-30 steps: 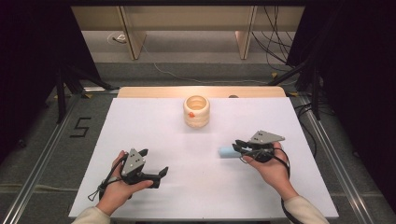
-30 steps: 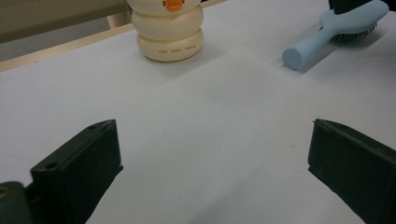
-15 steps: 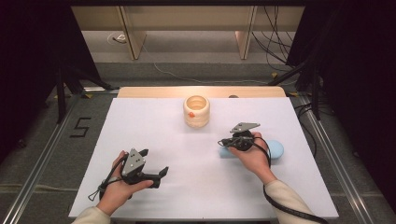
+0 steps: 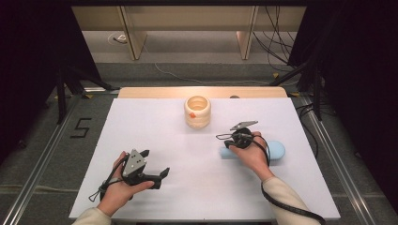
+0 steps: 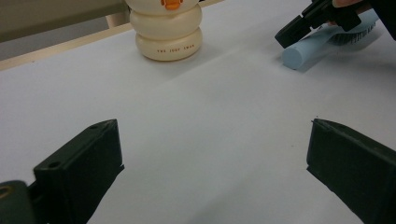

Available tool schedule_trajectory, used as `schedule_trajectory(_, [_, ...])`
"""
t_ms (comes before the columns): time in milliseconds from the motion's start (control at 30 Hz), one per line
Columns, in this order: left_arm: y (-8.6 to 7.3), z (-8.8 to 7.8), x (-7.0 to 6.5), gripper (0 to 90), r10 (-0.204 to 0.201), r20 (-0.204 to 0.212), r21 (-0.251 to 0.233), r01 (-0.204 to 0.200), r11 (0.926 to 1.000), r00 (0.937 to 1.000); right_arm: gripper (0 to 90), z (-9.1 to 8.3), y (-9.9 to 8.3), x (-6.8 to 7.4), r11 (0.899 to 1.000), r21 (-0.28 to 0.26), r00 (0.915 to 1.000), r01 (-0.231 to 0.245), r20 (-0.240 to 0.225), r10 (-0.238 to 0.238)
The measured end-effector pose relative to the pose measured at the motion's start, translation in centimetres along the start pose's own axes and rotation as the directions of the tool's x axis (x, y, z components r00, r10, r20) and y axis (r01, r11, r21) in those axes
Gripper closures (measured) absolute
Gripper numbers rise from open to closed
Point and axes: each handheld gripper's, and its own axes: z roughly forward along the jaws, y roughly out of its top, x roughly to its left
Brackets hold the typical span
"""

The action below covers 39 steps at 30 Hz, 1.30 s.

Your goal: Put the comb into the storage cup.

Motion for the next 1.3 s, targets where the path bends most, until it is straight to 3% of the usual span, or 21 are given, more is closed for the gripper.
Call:
schedule_trajectory(167, [0.0, 0.0, 0.0, 2.8, 0.000, 0.004, -0.003, 0.000, 1.0000, 1.0000, 90.0, -0.1, -0.1, -0.1, 0.999, 0.037, 0.9993, -0.038, -0.006, 0.038])
schedule_trajectory(467, [0.0, 0.0, -0.1, 2.8, -0.002, 0.001, -0.001, 0.002, 1.0000, 1.0000, 90.0, -0.6, -0.5, 0.1, 0.991, 0.126, 0.9984, -0.047, -0.026, 0.051])
schedule_trajectory(867, [0.0, -0.1, -0.1, 2.8, 0.004, -0.001, -0.001, -0.004, 1.0000, 1.0000, 90.0, -2.5, -2.3, 1.2, 0.978, 0.208, 0.9977, -0.006, -0.065, 0.020])
schedule_trajectory(1300, [0.0, -0.1, -0.1, 2.9, 0.009, 0.001, 0.003, -0.009, 1.0000, 1.0000, 90.0, -5.6, -5.2, 0.9, 0.974, 0.226, 0.9983, 0.014, -0.058, -0.001])
